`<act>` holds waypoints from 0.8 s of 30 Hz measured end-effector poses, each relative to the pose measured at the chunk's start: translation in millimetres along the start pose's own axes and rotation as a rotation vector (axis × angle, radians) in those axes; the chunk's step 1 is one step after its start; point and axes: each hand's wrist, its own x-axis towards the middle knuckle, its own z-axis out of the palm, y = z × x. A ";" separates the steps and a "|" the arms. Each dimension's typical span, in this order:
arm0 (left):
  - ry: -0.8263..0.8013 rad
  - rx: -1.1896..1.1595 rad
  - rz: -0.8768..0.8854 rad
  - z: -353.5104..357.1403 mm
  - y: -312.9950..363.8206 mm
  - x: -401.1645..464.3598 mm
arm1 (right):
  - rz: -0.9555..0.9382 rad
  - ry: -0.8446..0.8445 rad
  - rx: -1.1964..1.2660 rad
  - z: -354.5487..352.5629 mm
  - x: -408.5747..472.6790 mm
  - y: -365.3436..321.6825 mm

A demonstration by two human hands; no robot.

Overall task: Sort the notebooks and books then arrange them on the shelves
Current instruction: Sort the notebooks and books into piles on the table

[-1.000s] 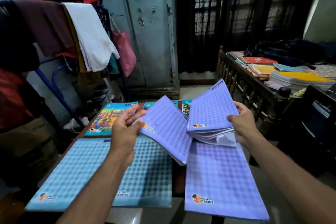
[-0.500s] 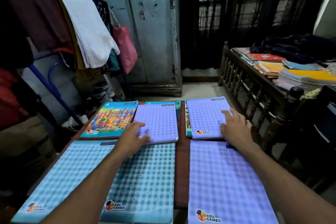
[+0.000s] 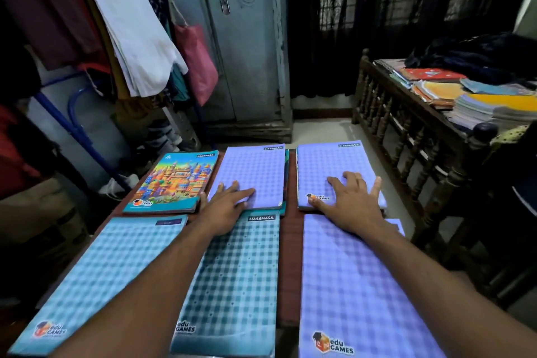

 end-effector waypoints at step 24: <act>0.385 -0.075 -0.171 23.9 -11.0 -28.8 | -0.497 -0.145 -0.012 21.3 12.4 -71.4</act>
